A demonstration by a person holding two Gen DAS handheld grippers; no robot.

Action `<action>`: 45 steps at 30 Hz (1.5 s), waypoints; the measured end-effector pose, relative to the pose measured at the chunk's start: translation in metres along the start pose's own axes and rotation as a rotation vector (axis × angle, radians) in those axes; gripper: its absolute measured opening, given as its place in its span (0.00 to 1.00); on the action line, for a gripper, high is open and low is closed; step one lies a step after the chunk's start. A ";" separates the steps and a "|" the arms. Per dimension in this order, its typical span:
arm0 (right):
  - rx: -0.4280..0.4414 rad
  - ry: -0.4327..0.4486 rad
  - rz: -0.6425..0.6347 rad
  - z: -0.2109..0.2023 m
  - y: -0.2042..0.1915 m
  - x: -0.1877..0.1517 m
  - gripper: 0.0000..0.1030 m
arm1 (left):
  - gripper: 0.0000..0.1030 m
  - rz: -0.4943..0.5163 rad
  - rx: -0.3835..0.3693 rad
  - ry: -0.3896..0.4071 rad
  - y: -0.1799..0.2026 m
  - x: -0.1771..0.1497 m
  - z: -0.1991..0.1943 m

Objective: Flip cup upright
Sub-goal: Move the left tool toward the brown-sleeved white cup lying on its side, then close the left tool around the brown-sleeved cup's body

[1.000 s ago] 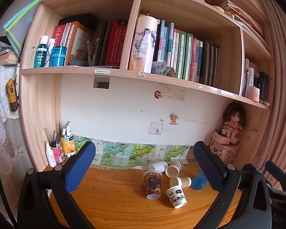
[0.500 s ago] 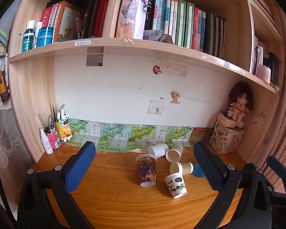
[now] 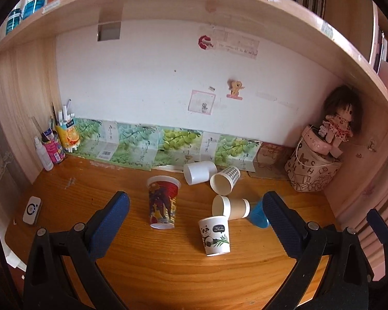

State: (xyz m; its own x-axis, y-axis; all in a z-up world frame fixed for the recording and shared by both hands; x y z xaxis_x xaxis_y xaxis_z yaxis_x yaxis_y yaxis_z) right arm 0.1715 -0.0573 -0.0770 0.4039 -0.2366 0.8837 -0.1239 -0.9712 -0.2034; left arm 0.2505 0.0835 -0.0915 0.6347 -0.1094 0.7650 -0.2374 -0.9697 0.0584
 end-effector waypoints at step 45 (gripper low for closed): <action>0.054 -0.385 0.055 0.117 0.174 -0.045 1.00 | 1.00 -0.767 0.058 -0.578 0.088 -0.076 0.230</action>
State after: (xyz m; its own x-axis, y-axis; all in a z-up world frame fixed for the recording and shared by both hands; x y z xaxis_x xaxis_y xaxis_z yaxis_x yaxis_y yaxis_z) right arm 0.2379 -0.2186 -0.2019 0.7095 -0.2717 0.6502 -0.1114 -0.9543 -0.2772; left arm 0.3504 -0.0439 -0.2916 0.8700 0.4835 0.0966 0.4201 -0.8294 0.3681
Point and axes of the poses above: each gripper's, at about its wrist camera, not at the fingertips, and z roughly the way its jaws point, y to its right, x to its top, the point moved 9 cm from there along z, roughly the way its jaws point, and after that the axes turned 8 degrees about z, right-handed, at the moved point
